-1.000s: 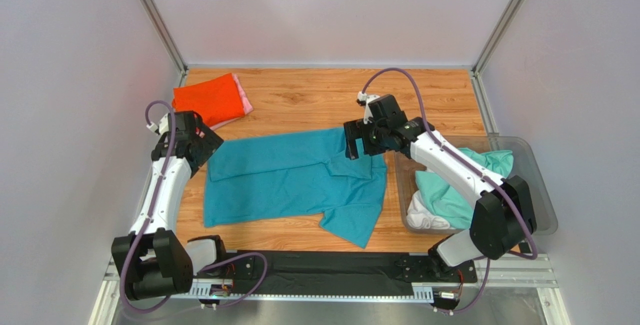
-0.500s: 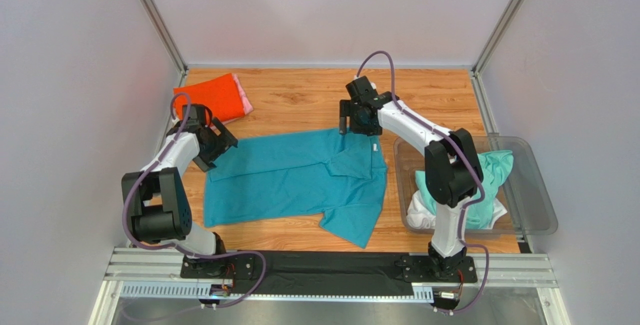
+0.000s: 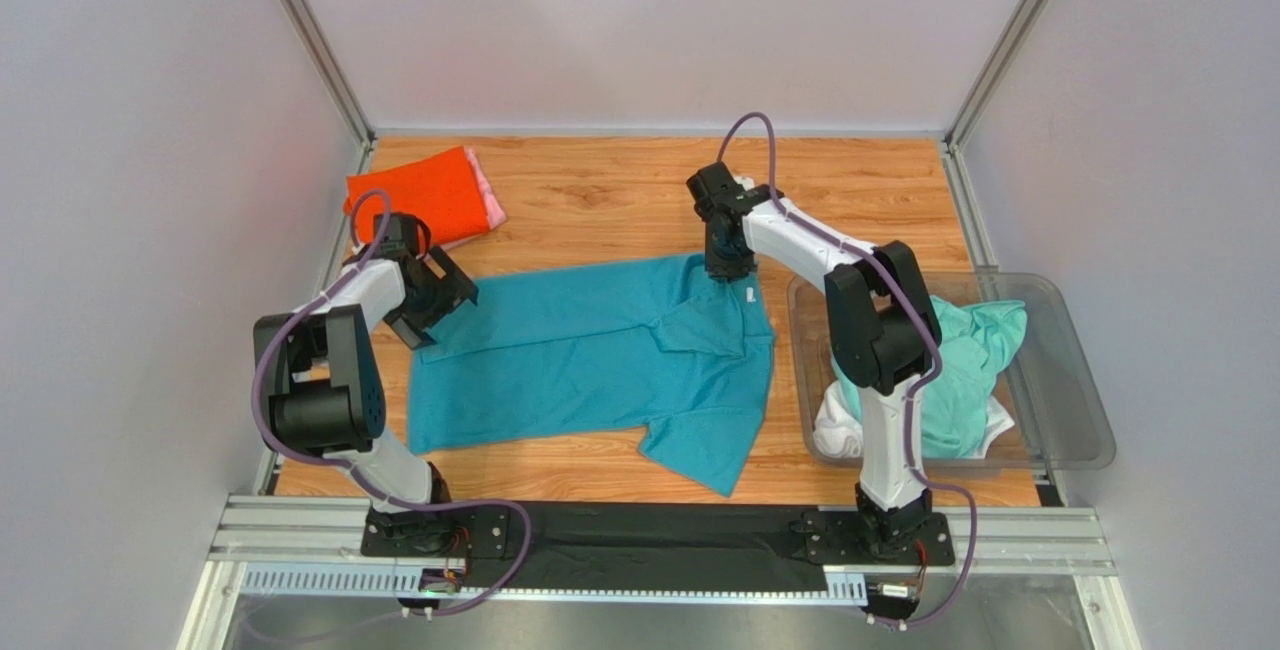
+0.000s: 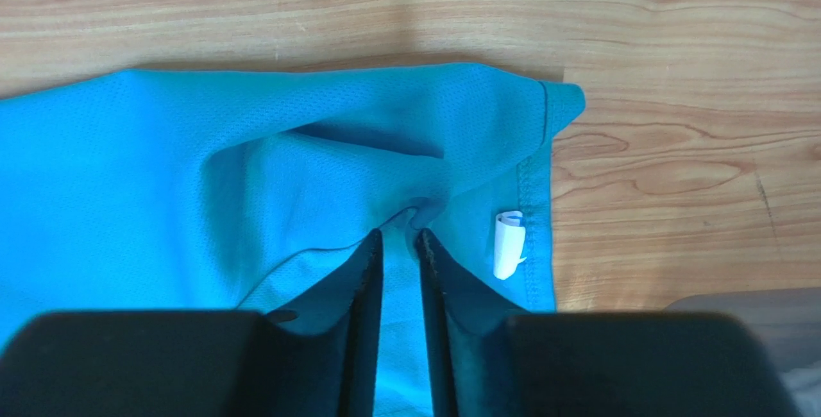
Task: Fold and stack the t-shirts
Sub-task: Fold the tshirt
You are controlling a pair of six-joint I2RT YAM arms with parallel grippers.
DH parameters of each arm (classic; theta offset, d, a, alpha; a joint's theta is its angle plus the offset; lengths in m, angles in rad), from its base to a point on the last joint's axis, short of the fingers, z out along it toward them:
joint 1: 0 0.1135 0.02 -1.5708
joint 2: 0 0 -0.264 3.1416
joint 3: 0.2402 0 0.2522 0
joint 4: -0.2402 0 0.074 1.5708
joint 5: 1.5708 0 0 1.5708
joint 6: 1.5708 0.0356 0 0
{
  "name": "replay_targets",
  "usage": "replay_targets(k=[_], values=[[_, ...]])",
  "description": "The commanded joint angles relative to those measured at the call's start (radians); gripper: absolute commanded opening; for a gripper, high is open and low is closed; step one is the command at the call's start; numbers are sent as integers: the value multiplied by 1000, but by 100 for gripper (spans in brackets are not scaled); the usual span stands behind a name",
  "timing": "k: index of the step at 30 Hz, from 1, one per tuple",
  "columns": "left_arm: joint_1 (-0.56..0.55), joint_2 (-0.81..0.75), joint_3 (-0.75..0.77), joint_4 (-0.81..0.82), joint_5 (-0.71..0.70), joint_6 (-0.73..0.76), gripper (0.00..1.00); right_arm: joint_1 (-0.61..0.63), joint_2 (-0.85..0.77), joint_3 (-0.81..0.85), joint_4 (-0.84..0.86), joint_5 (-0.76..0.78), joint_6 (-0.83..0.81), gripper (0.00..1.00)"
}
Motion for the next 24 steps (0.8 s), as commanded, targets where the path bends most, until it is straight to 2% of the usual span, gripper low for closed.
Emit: replay_targets(k=[1, 5, 7, 13, 18, 24], values=[[10, -2, 18, 8, -2, -4, 100, -6, -26, -15, 10, 32, 21, 16], [19, 3, 16, -2, -2, -11, 100, -6, -62, -72, -5, 54, 64, 10], [28, 12, 18, -8, -2, -13, 100, -6, -90, -92, -19, 92, 92, 0], [45, 24, 25, -23, 2, -16, 100, -8, -121, -121, -41, 145, 107, 0], [51, 24, 27, -32, -2, -16, 100, -8, -147, -123, -45, 100, 118, 0], [57, 37, 32, -34, 10, -13, 100, -6, -228, -206, -64, 39, 127, 2]])
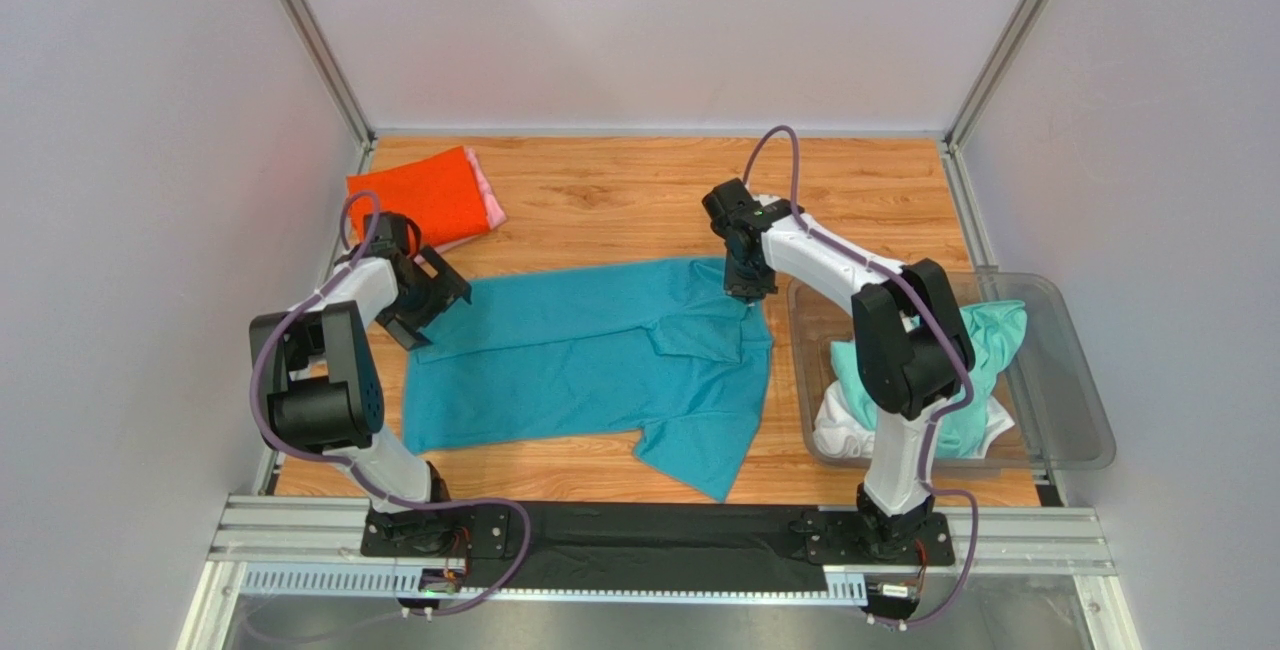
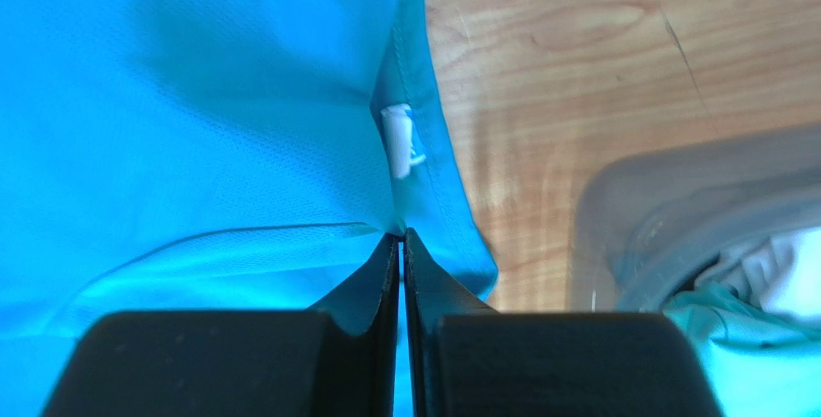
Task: Fold and stack the t-shirts
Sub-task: Fold the tshirt
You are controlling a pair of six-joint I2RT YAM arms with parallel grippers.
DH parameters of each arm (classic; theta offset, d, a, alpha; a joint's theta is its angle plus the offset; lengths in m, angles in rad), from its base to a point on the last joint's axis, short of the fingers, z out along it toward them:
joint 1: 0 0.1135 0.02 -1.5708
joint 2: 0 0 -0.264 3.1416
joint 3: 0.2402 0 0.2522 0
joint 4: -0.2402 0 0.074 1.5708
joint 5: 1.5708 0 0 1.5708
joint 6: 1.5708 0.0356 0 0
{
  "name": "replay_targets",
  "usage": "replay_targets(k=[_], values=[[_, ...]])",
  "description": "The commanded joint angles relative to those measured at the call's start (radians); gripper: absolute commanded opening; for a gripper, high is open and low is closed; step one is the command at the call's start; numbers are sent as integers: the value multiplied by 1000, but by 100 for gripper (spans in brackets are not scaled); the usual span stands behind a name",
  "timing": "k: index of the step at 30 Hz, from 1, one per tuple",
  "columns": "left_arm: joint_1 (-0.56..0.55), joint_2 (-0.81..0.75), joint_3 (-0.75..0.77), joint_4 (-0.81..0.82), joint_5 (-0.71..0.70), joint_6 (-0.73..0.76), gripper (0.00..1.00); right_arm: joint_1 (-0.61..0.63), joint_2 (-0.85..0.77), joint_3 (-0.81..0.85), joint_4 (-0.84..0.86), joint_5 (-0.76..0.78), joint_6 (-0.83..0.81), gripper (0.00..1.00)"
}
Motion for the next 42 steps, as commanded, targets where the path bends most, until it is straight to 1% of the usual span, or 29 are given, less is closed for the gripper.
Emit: replay_targets(k=[1, 4, 5, 11, 12, 13, 15, 16, 20, 23, 25, 31, 37, 42], values=[[18, 23, 17, -20, -5, -2, 100, -6, -68, -29, -14, -4, 25, 4], [18, 16, 16, -21, -10, 1, 100, -6, -42, -14, -17, 19, 26, 8], [20, 13, 16, -23, -10, 3, 100, -4, -34, 7, -17, 19, 26, 14], [20, -15, 6, -15, -10, 11, 100, 16, -37, 93, -11, -11, -43, 28], [20, -21, 5, -12, -9, 11, 100, 22, -49, 104, -5, -29, -55, 30], [20, -24, -1, -7, -2, 14, 100, 27, -54, 112, -3, -46, -81, 35], [20, -32, -6, 2, 10, 15, 100, 39, -63, 130, 13, -101, -95, 39], [20, -35, -7, 5, 11, 17, 100, 42, -64, 133, 26, -125, -106, 45], [20, -38, -10, 9, 10, 20, 100, 48, -22, 143, 91, -255, -110, 45], [20, -32, -9, 13, 22, 24, 100, 50, 43, 161, 110, -290, -115, 44], [20, -27, -9, 17, 22, 23, 100, 48, 76, 190, 110, -272, -117, 40], [18, -12, -3, 19, 28, 32, 100, 4, 170, 230, 99, -211, -106, 40], [18, 10, 11, 39, 76, 37, 100, -59, 230, 224, 107, -220, -135, 40], [12, 83, 83, 29, 70, 38, 100, -87, 244, 210, 136, -232, -136, 40]])
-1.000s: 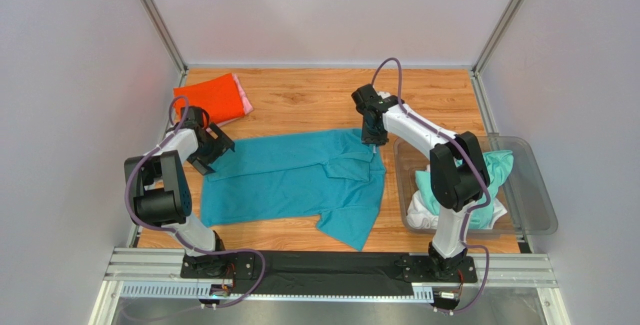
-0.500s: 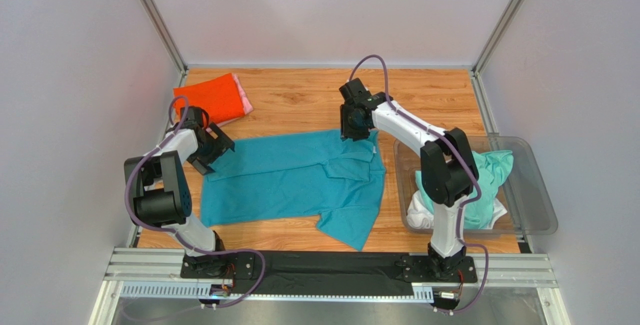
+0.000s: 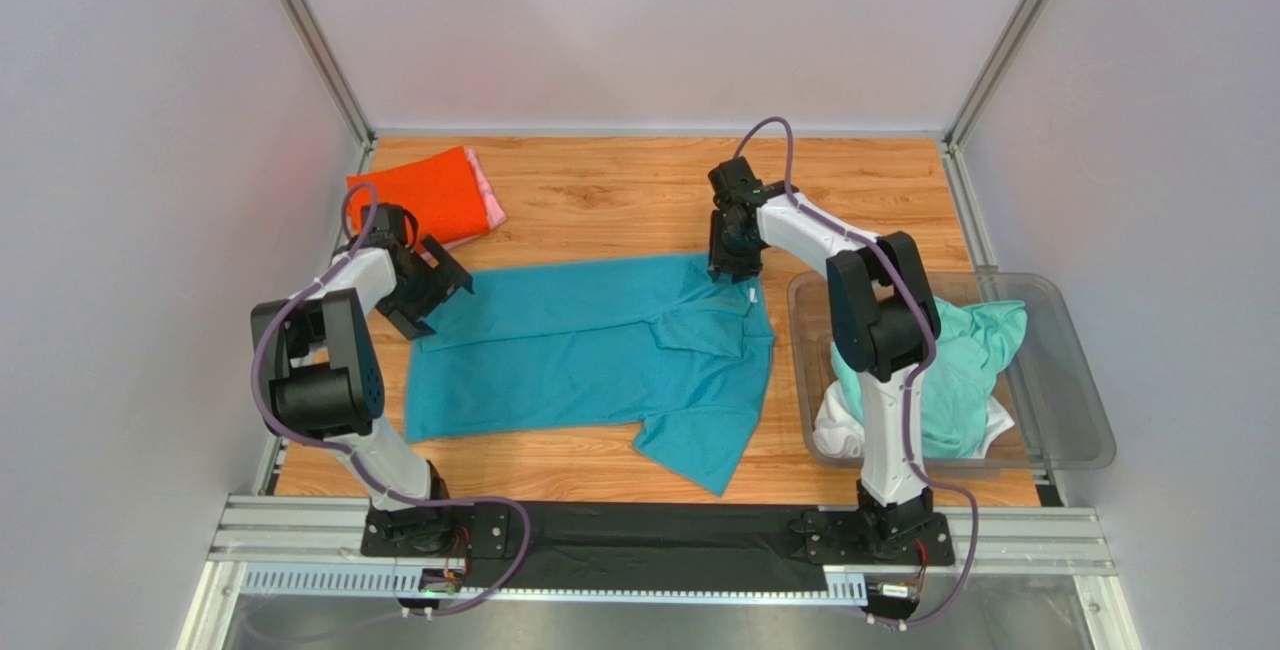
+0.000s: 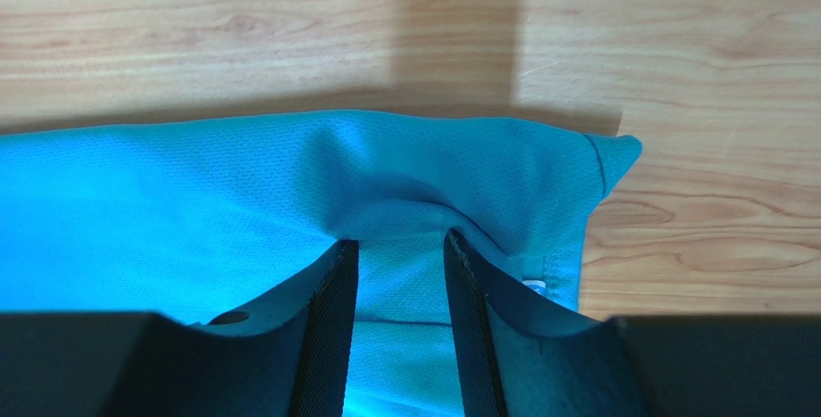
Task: Fold and stack the t-shirts
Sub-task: Fold the tshirt
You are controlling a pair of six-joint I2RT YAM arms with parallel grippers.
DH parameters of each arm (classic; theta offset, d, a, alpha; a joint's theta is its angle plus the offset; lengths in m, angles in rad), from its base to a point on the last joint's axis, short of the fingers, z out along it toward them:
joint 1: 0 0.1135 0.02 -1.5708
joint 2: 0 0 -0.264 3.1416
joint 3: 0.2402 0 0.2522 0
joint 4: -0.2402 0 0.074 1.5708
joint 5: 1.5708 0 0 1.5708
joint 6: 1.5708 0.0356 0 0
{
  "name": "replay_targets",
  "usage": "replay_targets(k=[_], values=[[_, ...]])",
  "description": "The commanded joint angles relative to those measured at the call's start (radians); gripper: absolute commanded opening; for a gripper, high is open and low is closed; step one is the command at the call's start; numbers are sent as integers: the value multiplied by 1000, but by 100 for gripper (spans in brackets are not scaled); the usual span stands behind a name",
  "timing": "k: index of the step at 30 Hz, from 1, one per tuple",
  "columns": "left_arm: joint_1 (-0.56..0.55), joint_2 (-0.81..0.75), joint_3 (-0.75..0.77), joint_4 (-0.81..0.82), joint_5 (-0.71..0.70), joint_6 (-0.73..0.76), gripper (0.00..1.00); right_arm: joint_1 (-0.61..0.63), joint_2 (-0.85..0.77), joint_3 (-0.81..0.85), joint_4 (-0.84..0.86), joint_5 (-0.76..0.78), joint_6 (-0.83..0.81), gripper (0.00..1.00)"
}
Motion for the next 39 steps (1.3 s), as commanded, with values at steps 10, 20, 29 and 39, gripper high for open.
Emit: replay_targets(k=[10, 20, 29, 39], values=[[-27, 51, 249, -144, -51, 76, 100, -26, -98, 49, 64, -54, -56, 41], [-42, -587, -7, -298, -133, -25, 100, 87, -665, -281, 115, -31, -65, 50], [-42, -1018, -326, -506, -193, -191, 100, 111, -1394, -829, 291, -139, 100, 100], [-41, -1008, -529, -447, -235, -356, 98, 112, -1634, -1029, 261, -261, 171, 100]])
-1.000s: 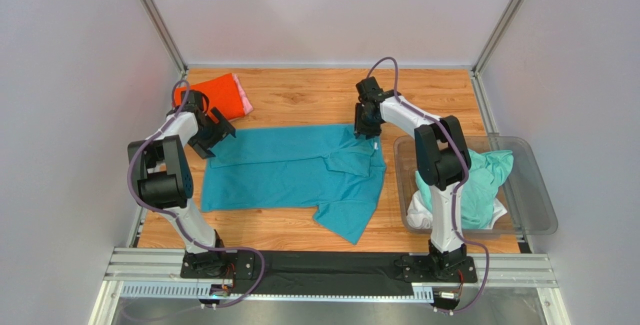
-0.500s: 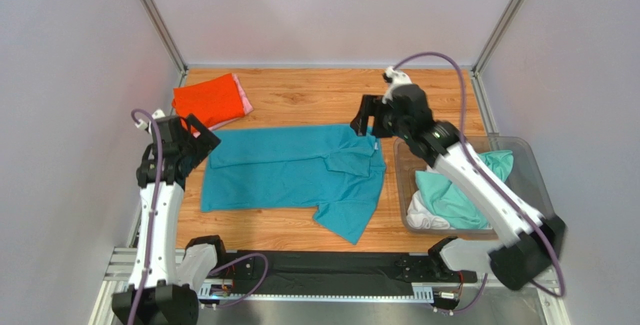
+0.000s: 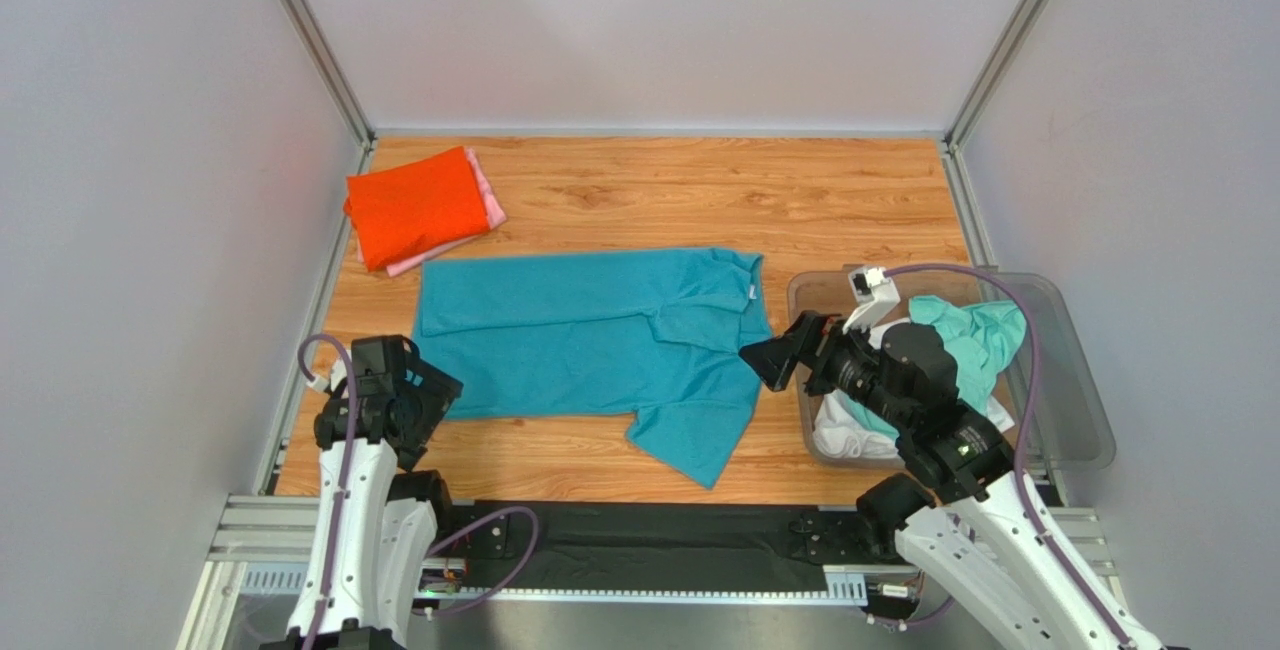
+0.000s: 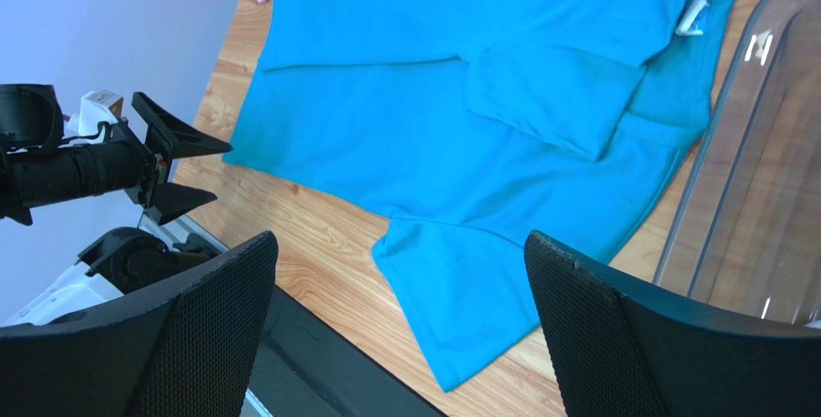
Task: Fold and stack the t-shirts
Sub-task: Fold the tshirt
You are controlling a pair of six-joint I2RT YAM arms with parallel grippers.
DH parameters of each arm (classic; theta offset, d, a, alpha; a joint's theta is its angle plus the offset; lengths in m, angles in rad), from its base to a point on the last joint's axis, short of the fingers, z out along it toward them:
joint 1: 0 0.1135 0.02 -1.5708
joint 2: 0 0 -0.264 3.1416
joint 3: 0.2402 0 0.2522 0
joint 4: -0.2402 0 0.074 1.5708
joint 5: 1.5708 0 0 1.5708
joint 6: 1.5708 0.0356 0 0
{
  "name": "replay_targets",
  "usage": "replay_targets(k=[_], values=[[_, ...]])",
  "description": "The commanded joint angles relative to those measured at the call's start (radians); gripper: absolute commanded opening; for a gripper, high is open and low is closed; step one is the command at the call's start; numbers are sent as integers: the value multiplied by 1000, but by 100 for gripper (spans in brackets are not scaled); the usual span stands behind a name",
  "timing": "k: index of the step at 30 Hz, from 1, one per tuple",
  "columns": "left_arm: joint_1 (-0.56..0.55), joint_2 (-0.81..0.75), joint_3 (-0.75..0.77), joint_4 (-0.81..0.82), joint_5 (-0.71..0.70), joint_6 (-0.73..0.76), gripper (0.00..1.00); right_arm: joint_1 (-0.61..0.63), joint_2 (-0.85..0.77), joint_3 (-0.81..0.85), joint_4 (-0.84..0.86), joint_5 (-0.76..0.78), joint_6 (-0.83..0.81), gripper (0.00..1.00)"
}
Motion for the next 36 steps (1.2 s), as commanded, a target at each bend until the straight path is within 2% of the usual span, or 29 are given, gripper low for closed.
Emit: replay_targets(k=[1, 7, 13, 20, 21, 22, 25, 29, 33, 34, 36], values=[[0, 63, -30, 29, -71, -82, 98, 1, -1, -22, -3, -22, 33, 100], [0, 161, -54, 89, -129, -75, 93, 1, 34, -37, -1, -10, 9, 100], [5, 191, -64, 158, -174, -62, 77, 1, 66, -49, 5, -1, -10, 100], [29, 295, -44, 247, -172, -6, 73, 1, 88, -54, 8, 8, -34, 100], [31, 312, -41, 256, -171, -3, 71, 1, 91, -55, 6, 12, -37, 100], [32, 341, -36, 270, -169, 1, 65, 1, 92, -55, 6, 13, -40, 100], [34, 388, -22, 283, -174, 0, 57, 1, 97, -60, 6, 18, -47, 100], [42, 425, -13, 305, -184, 9, 56, 1, 106, -68, 5, 21, -57, 100], [49, 461, -11, 323, -187, 18, 50, 1, 108, -69, 3, 25, -65, 100], [49, 465, -10, 325, -189, 21, 44, 1, 109, -71, 5, 25, -67, 100], [54, 477, -7, 325, -188, 27, 39, 1, 111, -72, 3, 30, -67, 100]])
